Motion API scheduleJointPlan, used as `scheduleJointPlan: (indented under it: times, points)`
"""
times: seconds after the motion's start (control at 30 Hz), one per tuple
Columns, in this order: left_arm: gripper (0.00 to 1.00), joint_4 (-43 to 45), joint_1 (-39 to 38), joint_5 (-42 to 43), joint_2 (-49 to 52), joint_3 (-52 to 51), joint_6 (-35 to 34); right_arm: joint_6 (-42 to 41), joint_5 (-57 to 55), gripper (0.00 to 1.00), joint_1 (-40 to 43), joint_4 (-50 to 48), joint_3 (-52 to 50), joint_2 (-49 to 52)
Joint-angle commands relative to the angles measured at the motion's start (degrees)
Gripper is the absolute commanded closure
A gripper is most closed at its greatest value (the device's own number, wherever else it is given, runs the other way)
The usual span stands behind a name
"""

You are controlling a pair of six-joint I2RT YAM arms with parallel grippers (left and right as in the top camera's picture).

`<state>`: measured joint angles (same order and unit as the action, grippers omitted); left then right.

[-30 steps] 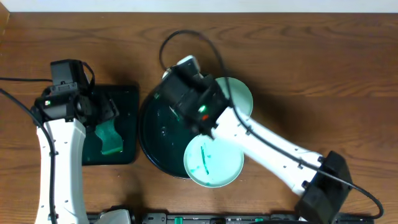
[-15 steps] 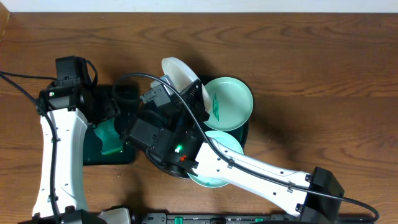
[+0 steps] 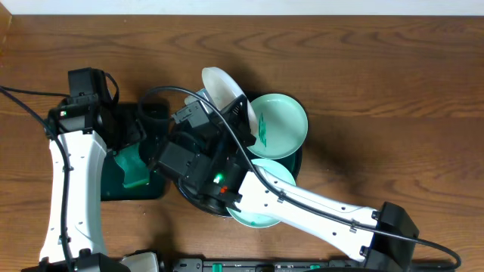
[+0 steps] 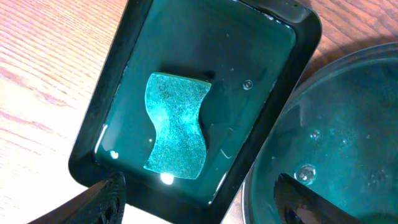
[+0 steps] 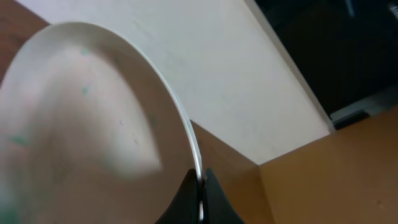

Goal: Clean dirty plates on tray and stack at the side
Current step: 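Lift the white plate off the tray with the right gripper, then place the white plate on the table right of the tray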

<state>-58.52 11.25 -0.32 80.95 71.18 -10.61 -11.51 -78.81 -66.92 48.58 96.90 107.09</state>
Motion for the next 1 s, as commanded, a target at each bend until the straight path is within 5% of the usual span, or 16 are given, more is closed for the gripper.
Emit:
scheduleJointPlan:
  times: [0.0,0.37,0.77,0.97]
  points:
    - [0.23,-0.3,0.2,-0.1,0.4,0.9,0.3,-0.7,2.9,0.99,1.2,0.3,0.2,-1.5]
    - [0.23,-0.3,0.2,-0.1,0.4,0.9,0.3,-6.9,25.0,0.99,7.8,5.0,0.2,-1.5]
    - [0.23,0.1,0.2,-0.1,0.4,0.9,0.3,-2.7,81.5,0.99,29.9,3.6,0.2,-2.0]
    - [0.23,0.1,0.2,-0.1,0.4,0.9,0.3,0.9,99.2,0.99,42.5,4.0,0.2,-5.0]
